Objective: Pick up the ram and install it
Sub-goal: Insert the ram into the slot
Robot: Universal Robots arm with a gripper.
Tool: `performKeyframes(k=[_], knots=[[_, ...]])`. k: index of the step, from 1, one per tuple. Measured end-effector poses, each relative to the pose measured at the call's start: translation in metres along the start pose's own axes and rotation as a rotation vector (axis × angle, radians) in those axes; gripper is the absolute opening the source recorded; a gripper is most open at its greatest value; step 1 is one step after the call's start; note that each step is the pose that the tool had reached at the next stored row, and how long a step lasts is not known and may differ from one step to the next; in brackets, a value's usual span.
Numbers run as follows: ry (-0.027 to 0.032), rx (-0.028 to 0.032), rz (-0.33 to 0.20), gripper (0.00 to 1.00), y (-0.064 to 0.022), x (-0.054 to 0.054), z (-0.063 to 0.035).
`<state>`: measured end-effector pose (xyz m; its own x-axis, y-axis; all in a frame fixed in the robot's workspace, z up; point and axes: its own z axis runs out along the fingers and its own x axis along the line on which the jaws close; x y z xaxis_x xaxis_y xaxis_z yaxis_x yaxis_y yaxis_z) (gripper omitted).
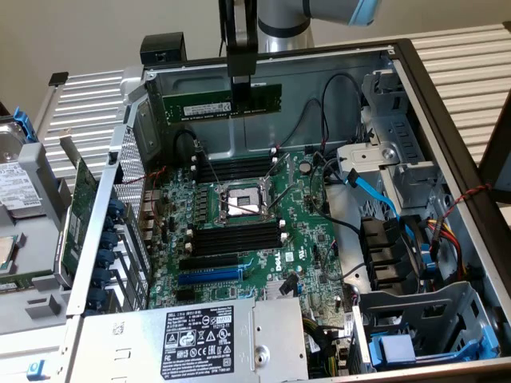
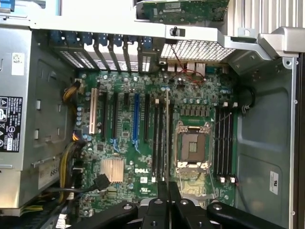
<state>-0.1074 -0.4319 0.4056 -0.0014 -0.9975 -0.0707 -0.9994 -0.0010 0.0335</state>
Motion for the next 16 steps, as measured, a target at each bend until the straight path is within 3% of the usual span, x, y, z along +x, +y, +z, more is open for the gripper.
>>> performKeyframes(k=[3, 7, 10, 12, 16], knots=[[0.0030, 0.0010, 0.000, 0.12, -0.0001, -0.006, 0.0039], [0.0157, 0.0031, 0.000, 0.12, -0.0002, -0.010, 0.0077], [0.0165, 0.0071, 0.000, 0.12, -0.0003, -0.010, 0.0122], [0.0200, 0.0071, 0.000, 0.12, -0.0003, -0.010, 0.0134], [0.0202, 0.0083, 0.000, 0.12, 0.0001, -0.009, 0.0207]])
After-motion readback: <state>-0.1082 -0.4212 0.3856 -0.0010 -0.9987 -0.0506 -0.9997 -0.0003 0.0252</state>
